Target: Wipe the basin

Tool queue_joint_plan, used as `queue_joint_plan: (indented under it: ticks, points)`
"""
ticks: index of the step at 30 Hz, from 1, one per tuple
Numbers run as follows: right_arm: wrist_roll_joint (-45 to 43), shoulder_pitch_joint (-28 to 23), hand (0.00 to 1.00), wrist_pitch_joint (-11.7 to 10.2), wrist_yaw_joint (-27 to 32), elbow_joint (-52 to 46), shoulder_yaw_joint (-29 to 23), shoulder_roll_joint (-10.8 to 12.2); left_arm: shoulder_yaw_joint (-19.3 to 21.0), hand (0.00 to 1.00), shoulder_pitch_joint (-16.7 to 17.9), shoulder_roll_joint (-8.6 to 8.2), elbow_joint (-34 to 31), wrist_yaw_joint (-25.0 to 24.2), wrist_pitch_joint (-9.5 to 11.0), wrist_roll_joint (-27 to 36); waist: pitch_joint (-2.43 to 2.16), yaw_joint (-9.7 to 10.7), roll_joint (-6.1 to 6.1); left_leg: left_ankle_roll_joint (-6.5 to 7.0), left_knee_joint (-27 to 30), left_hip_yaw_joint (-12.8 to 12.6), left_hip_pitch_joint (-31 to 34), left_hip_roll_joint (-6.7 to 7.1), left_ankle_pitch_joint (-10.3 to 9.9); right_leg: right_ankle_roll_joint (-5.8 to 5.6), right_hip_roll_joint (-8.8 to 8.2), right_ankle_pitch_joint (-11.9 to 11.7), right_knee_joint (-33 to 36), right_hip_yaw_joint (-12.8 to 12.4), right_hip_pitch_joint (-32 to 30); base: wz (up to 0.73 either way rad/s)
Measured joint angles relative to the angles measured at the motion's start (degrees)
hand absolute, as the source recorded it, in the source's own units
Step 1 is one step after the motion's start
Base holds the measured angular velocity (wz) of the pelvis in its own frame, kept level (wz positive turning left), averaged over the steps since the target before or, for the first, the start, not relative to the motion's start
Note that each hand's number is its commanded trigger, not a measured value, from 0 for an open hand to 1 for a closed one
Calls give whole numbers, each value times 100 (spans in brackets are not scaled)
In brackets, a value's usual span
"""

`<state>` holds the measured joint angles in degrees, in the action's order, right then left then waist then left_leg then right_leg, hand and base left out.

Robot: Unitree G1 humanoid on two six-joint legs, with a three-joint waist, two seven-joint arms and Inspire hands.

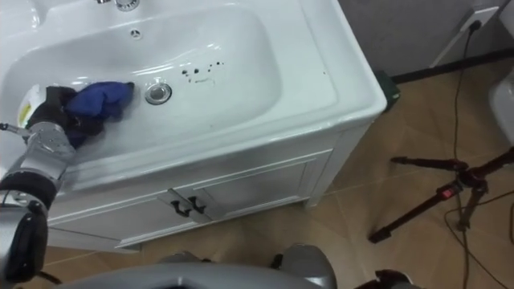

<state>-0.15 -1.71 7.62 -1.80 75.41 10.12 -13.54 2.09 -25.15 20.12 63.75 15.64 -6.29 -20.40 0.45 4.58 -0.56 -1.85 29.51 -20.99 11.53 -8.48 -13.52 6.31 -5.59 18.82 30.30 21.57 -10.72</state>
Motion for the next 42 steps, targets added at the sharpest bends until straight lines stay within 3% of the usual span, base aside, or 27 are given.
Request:
queue_joint_plan:
  ticks: [11, 20, 22, 25, 30, 34, 38, 41, 42]
  points:
    - [196, -11, 0, 221, 68, -1, -3, 62, -3, 100, -389, -69, 40, 168, -170, 281, 106, 150, -165, 44, 562, -138, 382, -277, -32, 47, 51, 75, 259, -73, -257, 1]
    - [288, -228, 0, 244, 255, -210, 43, 111, 76, 100, -492, -20, 154, 172, -205, 1050, 91, 177, -233, 92, 733, -261, 442, -403, -63, 82, 149, 34, 309, -295, -403, -15]
    - [313, -232, 0, 241, 252, -235, 44, 133, 113, 100, -522, 6, 161, 171, -205, 1223, 109, 176, -289, 92, 782, -260, 455, -405, -63, 92, 147, 40, 367, -351, -430, -14]
    - [340, -261, 0, 236, 242, -237, 42, 179, 111, 100, -594, 16, 165, 166, -203, 1434, 89, 224, -389, 92, 826, -238, 462, -413, -63, 97, 164, 42, 378, -392, -436, -4]
    - [424, -388, 0, 219, 161, -340, 39, 193, 108, 100, -645, 26, 164, 115, -200, 1643, 63, 376, -447, 87, 827, -260, 382, -405, -68, 83, 164, 25, 374, -447, -417, -6]
    - [432, -523, 0, 228, 130, -412, 39, 210, 106, 100, -769, -25, 165, -91, -258, 1647, 68, 498, -445, 54, 1011, -401, 397, -590, -178, 110, 257, -11, 370, -453, -409, -11]
    - [435, -523, 0, 229, 114, -413, 36, 215, 90, 100, -847, -134, 148, -225, -258, 1647, 69, 656, -439, 67, 1032, -407, 386, -634, -243, 103, 324, -27, 370, -532, -430, -10]
    - [430, -519, 0, 222, 76, -411, -20, 217, -126, 100, -977, -136, 143, -314, -312, 1630, 71, 793, -433, 47, 1129, -432, 402, -701, -258, 99, 371, -38, 369, -572, -434, -9]
    - [411, -519, 0, 219, 57, -412, -17, 217, -216, 100, -1053, -137, 143, -391, -327, 1622, 75, 847, -405, 37, 1228, -526, 444, -789, -265, 111, 399, -51, 361, -568, -440, -6]
